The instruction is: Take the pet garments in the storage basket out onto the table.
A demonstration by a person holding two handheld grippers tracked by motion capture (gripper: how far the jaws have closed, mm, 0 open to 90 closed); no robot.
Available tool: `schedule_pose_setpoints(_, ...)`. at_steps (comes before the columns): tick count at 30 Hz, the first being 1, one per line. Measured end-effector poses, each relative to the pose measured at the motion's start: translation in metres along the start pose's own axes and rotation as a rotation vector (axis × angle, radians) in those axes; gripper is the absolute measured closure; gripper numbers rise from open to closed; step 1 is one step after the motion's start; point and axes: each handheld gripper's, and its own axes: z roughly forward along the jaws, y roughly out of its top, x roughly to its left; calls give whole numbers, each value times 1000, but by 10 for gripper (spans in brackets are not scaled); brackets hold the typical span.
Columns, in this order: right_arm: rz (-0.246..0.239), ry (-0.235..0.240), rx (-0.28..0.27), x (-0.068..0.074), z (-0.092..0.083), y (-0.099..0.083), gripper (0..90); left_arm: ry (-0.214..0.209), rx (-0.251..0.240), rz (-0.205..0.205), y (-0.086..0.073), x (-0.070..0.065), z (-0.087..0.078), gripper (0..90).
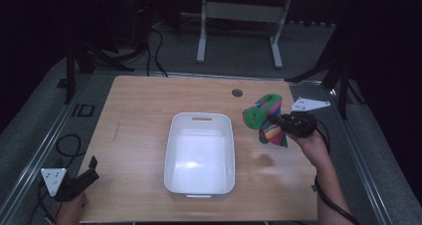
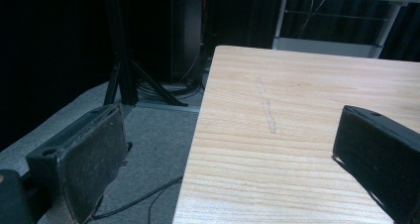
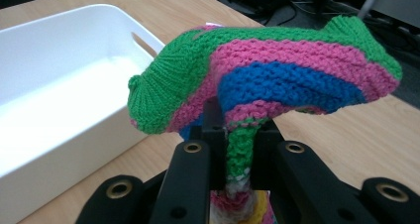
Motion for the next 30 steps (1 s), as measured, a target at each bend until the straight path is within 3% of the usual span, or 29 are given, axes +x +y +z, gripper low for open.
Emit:
schedule_pose_setpoints(14, 103, -10, 72, -8, 45, -59, 819, 0, -3, 3, 0, 0, 0, 10)
schedule_pose_setpoints(24, 143, -9, 147, -4, 79, -94, 817, 0, 0, 2, 0, 0, 0, 10)
schedule_pose_setpoints(27, 182, 3, 129, -4, 87, -104, 812, 1, -1, 2, 0, 0, 0, 10)
schedule_pose_setpoints(30, 186, 0, 127, -4, 87, -104, 799, 0, -1, 3, 0, 0, 0, 10)
